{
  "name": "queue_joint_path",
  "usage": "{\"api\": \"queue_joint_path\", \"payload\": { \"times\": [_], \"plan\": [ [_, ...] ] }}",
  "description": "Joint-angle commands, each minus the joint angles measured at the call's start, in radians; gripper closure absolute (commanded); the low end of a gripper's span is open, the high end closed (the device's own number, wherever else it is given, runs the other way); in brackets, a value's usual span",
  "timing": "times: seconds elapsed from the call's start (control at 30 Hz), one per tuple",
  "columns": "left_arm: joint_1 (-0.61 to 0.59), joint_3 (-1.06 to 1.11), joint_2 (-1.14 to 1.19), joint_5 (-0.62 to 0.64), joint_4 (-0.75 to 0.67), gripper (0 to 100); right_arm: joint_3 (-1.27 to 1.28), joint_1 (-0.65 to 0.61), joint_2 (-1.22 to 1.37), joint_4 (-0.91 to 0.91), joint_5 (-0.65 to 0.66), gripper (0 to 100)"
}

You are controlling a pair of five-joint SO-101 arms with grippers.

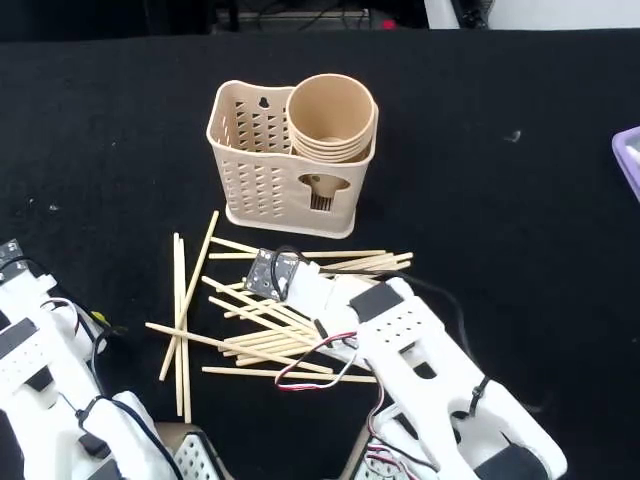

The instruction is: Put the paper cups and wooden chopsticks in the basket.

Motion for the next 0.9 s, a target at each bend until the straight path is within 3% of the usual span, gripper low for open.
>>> {"api": "queue_joint_path", "payload": {
  "times": [0.0, 0.33, 0.43, 0.53, 0.87],
  "plan": [
    [-0.008, -0.007, -0.020, 0.003, -0.008, 77, 0.001, -0.012, -0.033, -0.028, -0.005, 91.0],
    [-0.008, -0.007, -0.020, 0.003, -0.008, 77, 0.061, -0.012, -0.033, -0.100, -0.005, 91.5],
    [-0.008, -0.007, -0.020, 0.003, -0.008, 77, 0.058, -0.012, -0.039, -0.098, -0.005, 99.0],
    [-0.008, -0.007, -0.020, 0.003, -0.008, 77, 0.042, -0.011, -0.041, -0.098, -0.009, 98.8],
    [-0.008, -0.007, -0.020, 0.003, -0.009, 77, -0.077, -0.020, -0.038, 0.061, -0.014, 98.4]
  ]
}}
